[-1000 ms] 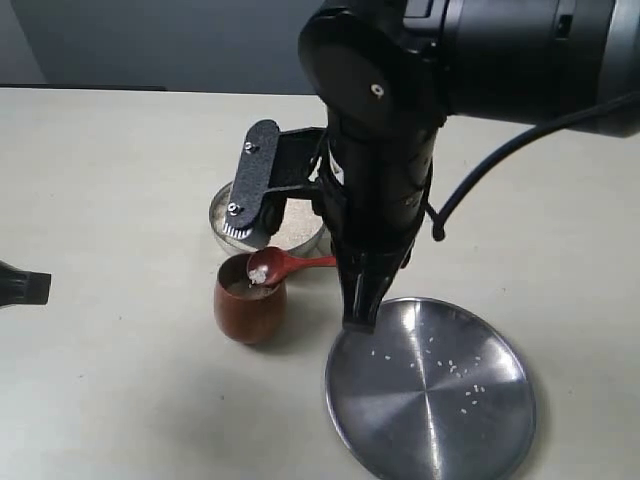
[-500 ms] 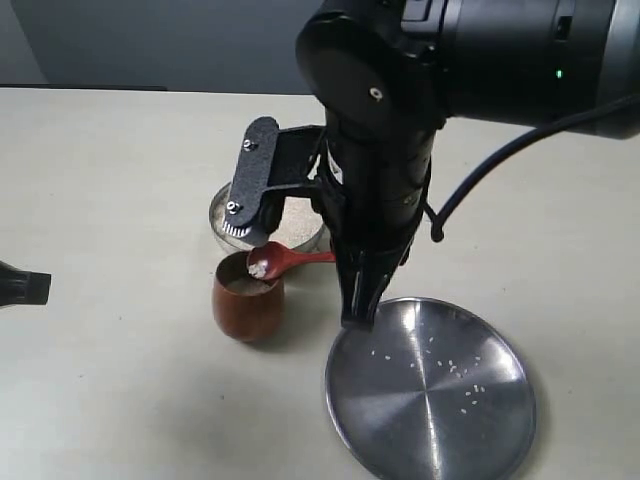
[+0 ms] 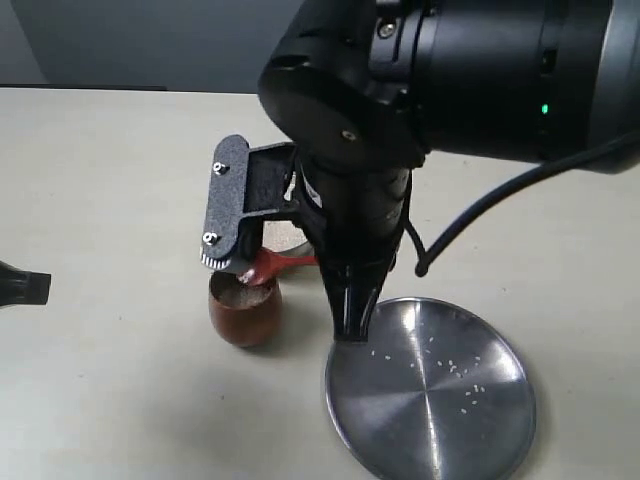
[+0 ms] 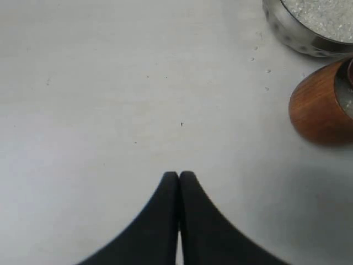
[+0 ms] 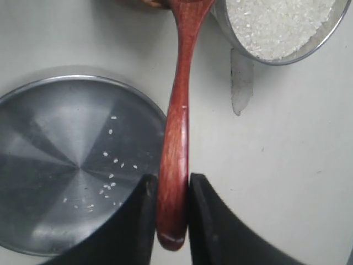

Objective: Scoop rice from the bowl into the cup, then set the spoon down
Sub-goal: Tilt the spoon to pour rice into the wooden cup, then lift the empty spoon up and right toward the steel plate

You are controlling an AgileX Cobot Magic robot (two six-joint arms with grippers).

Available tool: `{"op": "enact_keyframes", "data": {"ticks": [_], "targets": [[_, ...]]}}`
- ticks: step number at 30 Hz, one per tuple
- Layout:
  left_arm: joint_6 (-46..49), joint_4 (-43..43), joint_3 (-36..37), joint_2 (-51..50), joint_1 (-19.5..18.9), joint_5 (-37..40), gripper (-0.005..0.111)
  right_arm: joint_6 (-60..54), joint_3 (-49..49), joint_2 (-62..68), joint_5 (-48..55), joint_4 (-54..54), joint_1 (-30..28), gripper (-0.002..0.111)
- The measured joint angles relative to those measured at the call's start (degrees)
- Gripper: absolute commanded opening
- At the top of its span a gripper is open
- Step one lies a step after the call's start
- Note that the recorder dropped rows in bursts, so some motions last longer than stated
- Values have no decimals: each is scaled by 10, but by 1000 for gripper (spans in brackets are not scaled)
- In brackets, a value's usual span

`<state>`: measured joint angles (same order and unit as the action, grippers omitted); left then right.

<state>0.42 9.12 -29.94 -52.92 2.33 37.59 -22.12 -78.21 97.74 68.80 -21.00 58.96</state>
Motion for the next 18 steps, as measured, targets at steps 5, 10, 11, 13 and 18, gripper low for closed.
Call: {"op": "enact_keyframes", "data": {"ticks": [5,10,11,13,18], "targets": [[0,0,0,0,0,0,0,1,0,0,2,-32,24,-1],[0,0,0,0,0,0,0,11,0,7,7,-58,33,-1],[0,0,0,0,0,0,0,13,0,7,7,-58,33,-1],[0,0,0,0,0,0,0,16,0,7,7,-59,33,-1],[0,0,0,0,0,0,0,41,0,4,7,-55,32,-1]]}}
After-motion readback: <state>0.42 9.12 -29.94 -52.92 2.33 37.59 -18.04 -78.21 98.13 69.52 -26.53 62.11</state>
